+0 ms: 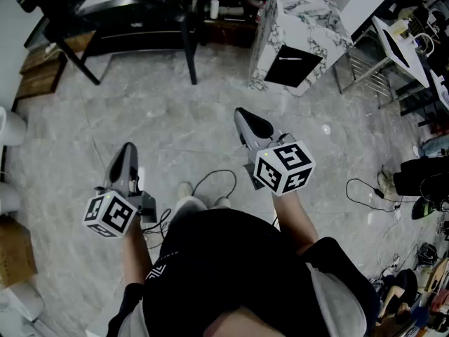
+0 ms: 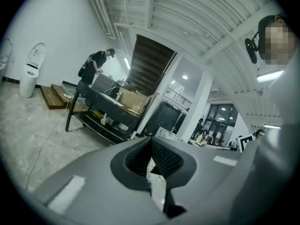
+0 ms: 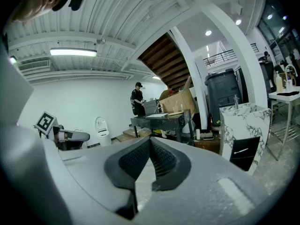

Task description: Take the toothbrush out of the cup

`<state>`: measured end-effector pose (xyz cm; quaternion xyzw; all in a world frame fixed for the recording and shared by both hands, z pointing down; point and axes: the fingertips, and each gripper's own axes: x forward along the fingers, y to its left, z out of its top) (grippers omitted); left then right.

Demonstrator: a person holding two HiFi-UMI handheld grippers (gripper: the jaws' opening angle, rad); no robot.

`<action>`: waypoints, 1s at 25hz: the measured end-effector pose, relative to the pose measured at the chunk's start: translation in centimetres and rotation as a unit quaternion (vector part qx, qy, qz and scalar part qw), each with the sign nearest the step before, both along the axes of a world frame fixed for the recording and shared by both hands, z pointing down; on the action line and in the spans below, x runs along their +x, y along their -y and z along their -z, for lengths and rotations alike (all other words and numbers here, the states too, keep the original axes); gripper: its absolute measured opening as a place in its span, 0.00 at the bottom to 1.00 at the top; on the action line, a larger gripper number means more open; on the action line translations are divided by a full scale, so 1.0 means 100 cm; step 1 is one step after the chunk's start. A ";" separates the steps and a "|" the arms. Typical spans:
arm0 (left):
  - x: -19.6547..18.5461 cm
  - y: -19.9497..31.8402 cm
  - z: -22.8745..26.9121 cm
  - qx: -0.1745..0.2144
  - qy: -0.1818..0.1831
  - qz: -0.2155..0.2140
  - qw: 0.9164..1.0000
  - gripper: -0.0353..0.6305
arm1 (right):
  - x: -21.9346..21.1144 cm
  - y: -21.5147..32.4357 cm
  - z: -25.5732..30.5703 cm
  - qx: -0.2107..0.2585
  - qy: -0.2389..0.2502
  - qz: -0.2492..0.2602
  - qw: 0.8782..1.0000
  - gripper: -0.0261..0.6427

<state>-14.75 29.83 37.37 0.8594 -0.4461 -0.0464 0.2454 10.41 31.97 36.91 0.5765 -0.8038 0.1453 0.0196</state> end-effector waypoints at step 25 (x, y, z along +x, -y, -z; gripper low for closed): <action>0.042 0.016 -0.001 0.041 0.032 -0.054 0.997 0.08 | 0.007 0.006 -0.032 -0.027 0.015 0.002 1.000 0.04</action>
